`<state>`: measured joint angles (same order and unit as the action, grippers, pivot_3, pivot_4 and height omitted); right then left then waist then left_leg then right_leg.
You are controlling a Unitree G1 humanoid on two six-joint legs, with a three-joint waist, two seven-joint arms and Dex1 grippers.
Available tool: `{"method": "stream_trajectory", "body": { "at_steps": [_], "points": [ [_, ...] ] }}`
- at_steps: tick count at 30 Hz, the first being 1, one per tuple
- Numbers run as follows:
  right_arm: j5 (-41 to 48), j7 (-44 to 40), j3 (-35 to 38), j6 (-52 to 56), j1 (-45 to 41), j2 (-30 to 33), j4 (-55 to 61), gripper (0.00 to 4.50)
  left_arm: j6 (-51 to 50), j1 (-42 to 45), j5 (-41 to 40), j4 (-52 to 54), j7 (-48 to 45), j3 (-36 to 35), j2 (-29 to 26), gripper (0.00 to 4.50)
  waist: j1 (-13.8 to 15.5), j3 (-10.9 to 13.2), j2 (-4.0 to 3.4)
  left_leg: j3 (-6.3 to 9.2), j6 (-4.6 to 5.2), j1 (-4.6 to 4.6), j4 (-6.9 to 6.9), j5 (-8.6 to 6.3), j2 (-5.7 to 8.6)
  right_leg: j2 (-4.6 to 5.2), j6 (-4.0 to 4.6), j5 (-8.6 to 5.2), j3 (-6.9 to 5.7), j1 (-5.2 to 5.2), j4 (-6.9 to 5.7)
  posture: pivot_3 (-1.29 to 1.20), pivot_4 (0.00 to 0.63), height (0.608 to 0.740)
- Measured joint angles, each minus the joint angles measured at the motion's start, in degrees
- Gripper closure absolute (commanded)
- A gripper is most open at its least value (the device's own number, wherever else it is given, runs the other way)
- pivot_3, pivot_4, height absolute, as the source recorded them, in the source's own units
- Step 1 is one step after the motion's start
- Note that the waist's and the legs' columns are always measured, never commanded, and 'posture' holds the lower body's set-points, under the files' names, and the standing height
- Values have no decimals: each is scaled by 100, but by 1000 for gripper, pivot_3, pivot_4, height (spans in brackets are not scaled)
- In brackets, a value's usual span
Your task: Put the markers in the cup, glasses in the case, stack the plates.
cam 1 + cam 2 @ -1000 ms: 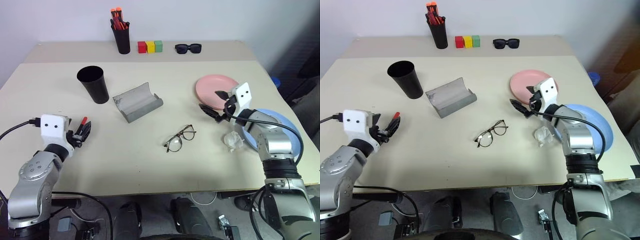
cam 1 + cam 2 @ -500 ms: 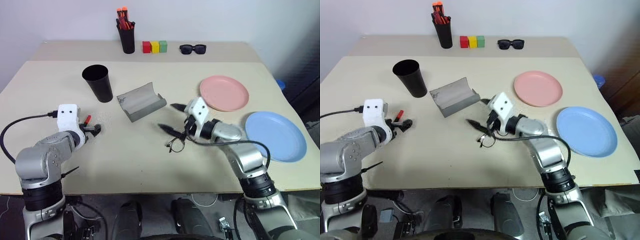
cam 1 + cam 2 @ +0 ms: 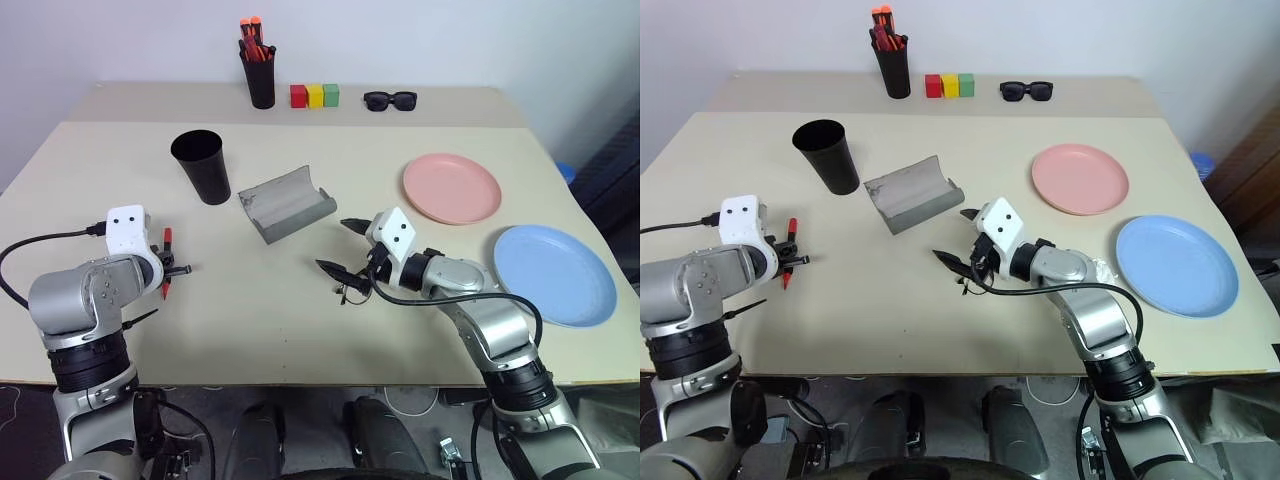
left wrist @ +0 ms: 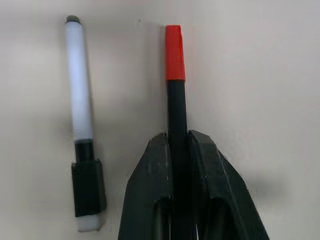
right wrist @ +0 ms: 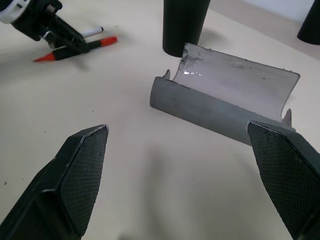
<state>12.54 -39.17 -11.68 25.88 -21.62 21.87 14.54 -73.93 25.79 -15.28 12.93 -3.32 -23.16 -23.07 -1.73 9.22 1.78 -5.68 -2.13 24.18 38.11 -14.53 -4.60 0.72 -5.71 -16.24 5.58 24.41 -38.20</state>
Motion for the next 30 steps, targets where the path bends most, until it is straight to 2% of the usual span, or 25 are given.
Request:
{"method": "stream_trajectory", "body": {
  "at_steps": [3,5,8,11,14,17,24,30],
  "points": [
    [-103,74,-99,-143,-133,-170,-157,0,1729,-136,327,59,108,149,27,4459,-7,3,15,-1,-1,10,-1,0,-4,-2,2,2,0,11,1,0,150,722],
    [-290,301,-140,-315,-255,-397,-371,0,2565,58,330,159,269,-112,227,4459,-1,3,15,-3,-1,11,-2,0,-4,-1,2,2,0,11,1,0,150,722],
    [-814,969,-278,-649,-533,-794,-867,0,3576,405,341,170,513,-321,412,4459,3,2,16,-5,-1,11,-1,0,-3,-1,1,3,0,11,1,0,150,722],
    [-1386,1771,-312,-1012,-709,-1191,-1468,0,4360,833,593,-99,690,-91,414,4459,50,1,17,-7,-1,13,0,1,-2,-1,1,3,0,13,2,0,150,722],
    [-1683,2394,-303,-1263,-862,-1583,-1912,0,5159,1368,1022,-899,783,353,369,4459,98,1,17,-9,-1,15,2,1,0,-1,0,3,0,13,3,0,150,722],
    [-1693,2654,-256,-1461,-1007,-1878,-2158,0,6035,1917,1235,-1981,787,736,500,4459,94,1,16,-11,0,18,4,0,0,-1,-1,4,-1,14,6,0,150,722],
    [-1508,2594,-85,-1724,-1031,-2022,-2219,0,7937,2704,1481,-4657,858,1062,540,4459,52,2,15,-14,0,20,-2,1,-4,-5,-3,4,-1,22,6,0,150,722],
    [-1192,2410,8,-1887,-957,-2149,-2213,0,8780,2923,1419,-5747,907,1038,540,4459,69,2,15,-16,-1,25,-1,1,-5,-5,-3,4,-2,25,6,0,150,722]
  ]
}}
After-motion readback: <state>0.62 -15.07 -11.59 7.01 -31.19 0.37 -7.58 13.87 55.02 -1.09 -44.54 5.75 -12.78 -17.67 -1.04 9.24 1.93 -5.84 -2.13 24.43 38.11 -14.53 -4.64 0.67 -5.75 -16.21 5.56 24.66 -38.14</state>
